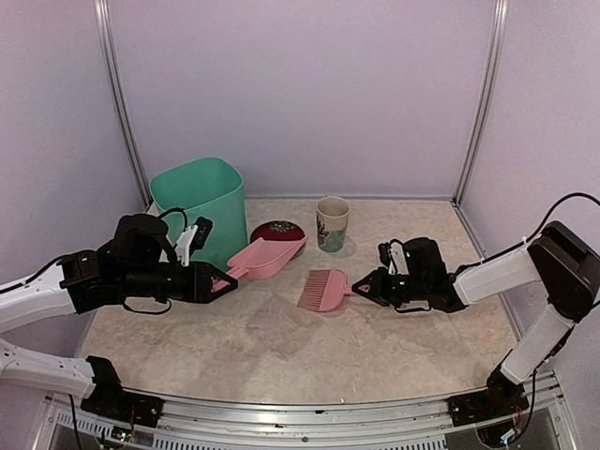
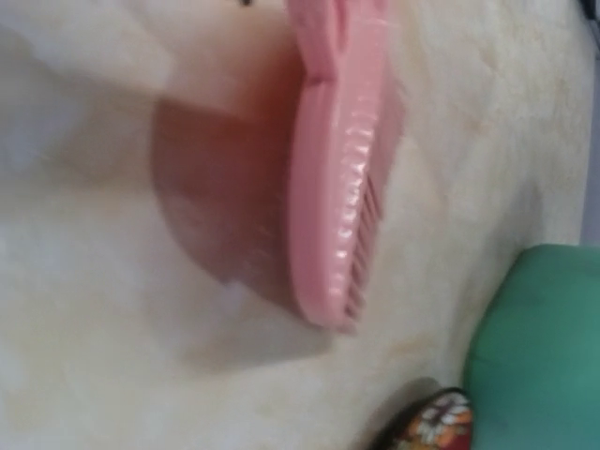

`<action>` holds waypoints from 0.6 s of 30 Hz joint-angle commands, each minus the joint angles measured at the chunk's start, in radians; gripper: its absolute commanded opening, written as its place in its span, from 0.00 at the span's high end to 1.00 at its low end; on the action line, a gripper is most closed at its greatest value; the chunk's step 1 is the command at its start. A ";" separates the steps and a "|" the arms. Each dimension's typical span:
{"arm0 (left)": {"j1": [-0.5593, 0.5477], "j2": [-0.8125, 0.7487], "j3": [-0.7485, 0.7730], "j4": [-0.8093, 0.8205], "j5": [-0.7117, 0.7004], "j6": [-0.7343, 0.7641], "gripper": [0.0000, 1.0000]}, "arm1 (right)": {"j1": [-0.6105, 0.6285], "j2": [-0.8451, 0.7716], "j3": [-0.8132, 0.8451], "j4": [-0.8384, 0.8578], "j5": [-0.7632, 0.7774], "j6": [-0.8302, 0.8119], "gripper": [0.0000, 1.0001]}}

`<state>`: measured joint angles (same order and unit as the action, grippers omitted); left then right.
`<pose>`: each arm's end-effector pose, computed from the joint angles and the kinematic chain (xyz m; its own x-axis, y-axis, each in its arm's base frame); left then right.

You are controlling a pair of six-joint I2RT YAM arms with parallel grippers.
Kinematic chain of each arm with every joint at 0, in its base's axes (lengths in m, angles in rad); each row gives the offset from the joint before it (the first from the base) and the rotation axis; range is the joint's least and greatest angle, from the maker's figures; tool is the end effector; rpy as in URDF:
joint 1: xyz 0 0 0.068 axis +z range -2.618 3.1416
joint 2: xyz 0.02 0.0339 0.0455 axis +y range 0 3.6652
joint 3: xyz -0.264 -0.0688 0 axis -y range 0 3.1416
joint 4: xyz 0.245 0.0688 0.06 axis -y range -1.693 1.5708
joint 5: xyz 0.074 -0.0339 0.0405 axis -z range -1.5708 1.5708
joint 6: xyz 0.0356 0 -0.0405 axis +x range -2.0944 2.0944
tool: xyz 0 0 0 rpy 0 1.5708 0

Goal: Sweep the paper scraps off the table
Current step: Put down the broom at the center of the board, then place the dustpan at the center of the board.

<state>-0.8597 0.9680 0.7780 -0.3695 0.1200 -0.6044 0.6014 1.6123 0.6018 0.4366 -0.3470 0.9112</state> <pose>0.1370 -0.1656 0.2856 -0.7501 0.0064 -0.6613 0.4766 0.6984 -0.5339 0.2424 0.1810 0.1433 -0.8809 0.2968 -0.3687 -0.1166 0.6189 0.7768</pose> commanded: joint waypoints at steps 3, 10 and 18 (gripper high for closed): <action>-0.030 0.039 -0.055 0.088 -0.041 -0.035 1.00 | -0.021 0.014 -0.029 -0.033 0.022 -0.021 0.65; -0.042 0.114 -0.083 0.134 -0.069 -0.049 1.00 | -0.040 -0.036 -0.061 -0.101 0.086 -0.053 0.48; -0.088 0.280 -0.042 0.130 -0.118 -0.037 1.00 | -0.041 -0.157 -0.109 -0.243 0.258 -0.121 0.36</action>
<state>-0.9157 1.1889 0.7055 -0.2703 0.0463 -0.6472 0.5705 1.5311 0.5251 0.2813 -0.2001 0.8352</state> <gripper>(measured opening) 0.221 0.629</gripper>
